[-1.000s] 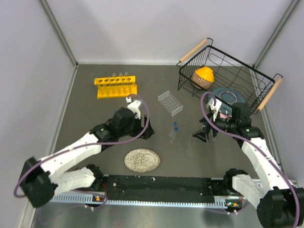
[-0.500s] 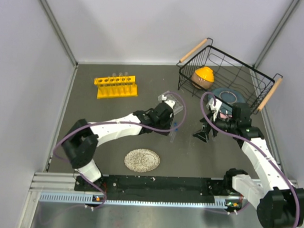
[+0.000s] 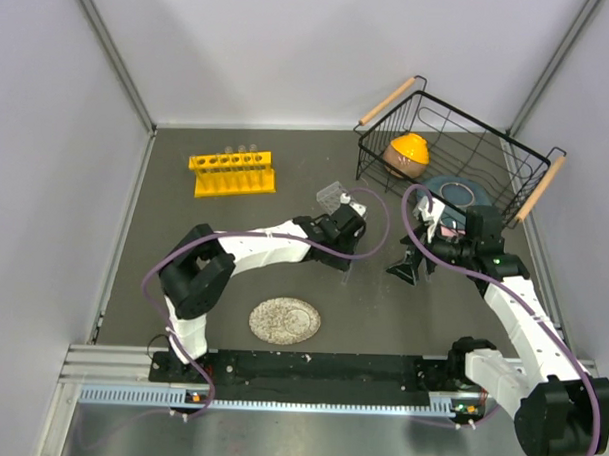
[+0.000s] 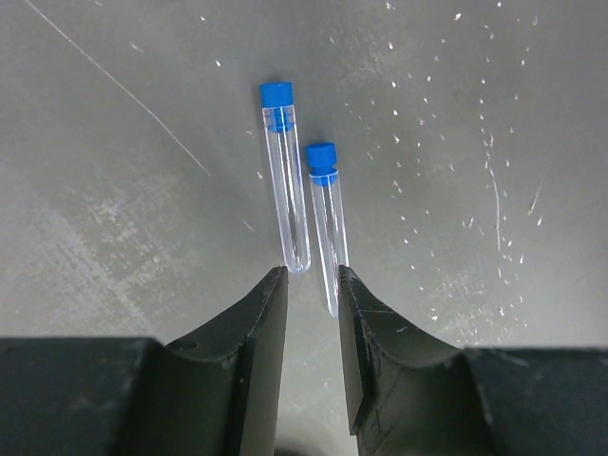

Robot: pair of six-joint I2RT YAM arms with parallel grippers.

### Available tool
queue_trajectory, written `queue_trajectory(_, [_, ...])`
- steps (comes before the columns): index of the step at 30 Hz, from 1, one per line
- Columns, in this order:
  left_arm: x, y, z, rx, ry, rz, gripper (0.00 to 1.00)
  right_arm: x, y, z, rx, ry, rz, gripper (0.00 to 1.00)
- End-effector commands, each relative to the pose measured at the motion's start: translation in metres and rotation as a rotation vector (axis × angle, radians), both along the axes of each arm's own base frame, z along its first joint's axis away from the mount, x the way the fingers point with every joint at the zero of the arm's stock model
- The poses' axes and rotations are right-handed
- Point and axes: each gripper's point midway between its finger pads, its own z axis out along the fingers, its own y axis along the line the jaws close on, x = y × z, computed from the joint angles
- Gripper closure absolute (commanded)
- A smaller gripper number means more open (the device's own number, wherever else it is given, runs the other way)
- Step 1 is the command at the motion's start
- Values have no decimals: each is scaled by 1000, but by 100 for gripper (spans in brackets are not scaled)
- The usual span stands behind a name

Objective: Organize the chemistry lab equipment

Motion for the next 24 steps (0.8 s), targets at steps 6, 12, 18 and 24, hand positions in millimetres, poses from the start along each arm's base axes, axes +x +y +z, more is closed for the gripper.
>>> queue_trajectory(6, [12, -10, 0, 30, -23, -19, 67, 8, 0, 27, 14, -95, 9, 1])
queue_trajectory(12, [14, -11, -2, 39, -21, -20, 67, 8, 0, 27, 13, -94, 10, 1])
queue_trajectory(18, [15, -10, -1, 49, -26, -21, 67, 9, 0, 26, 11, -96, 10, 1])
queue_trajectory(24, [17, -6, 1, 73, -36, -9, 66, 9, 0, 26, 10, -94, 10, 1])
